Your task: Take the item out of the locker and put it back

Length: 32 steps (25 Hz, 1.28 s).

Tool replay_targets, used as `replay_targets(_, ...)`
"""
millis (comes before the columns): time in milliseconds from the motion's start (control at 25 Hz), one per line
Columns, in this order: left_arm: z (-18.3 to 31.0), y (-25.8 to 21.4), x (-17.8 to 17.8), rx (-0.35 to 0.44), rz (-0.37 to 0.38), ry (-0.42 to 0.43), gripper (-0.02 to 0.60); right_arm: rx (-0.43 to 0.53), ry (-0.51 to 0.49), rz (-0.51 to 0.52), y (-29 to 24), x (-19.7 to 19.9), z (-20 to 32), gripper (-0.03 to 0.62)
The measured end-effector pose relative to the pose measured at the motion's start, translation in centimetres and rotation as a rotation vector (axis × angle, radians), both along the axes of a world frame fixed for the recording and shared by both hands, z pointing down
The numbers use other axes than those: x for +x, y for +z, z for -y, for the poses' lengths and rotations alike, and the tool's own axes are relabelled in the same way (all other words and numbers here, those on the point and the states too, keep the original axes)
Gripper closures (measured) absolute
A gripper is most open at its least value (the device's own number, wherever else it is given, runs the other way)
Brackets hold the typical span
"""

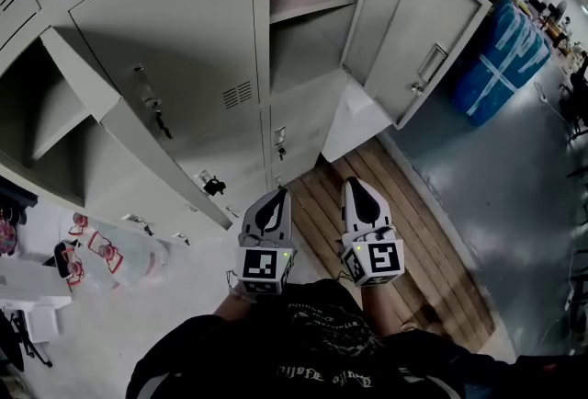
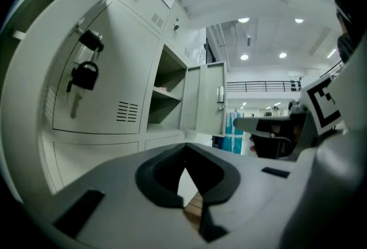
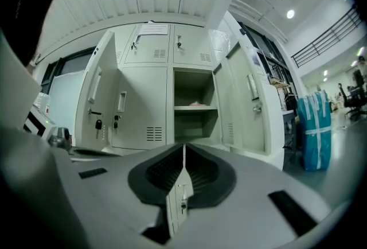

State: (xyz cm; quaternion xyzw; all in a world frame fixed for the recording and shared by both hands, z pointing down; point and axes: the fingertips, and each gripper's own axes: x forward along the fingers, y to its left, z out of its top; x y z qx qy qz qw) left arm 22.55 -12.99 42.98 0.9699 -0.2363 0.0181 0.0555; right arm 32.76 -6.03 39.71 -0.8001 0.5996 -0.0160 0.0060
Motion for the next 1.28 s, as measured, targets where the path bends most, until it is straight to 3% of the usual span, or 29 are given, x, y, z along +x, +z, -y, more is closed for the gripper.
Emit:
replay_targets(520,2.2,-0.3,1.8,0.015,0.012,0.007,0.574,0.035,-0.065,-0.087,-7.3,4.9,8.3,0.583)
replay_targets(680,3.2,-0.7,2.6,0.027,0.018,-0.019,0.574,0.060,-0.105,-0.118,-10.6,6.5,11.3,0.516)
replay_targets(920,5.2,-0.9,3.6,0.016,0.021,-0.072,0.574,0.059,-0.152,-0.163,-13.8,8.6,15.7,0.468)
replay_targets(1280,6.4,-1.4,4.9,0.050,0.055,-0.134,0.574,0.067,-0.190,-0.205,-16.9,11.4,20.8,0.454)
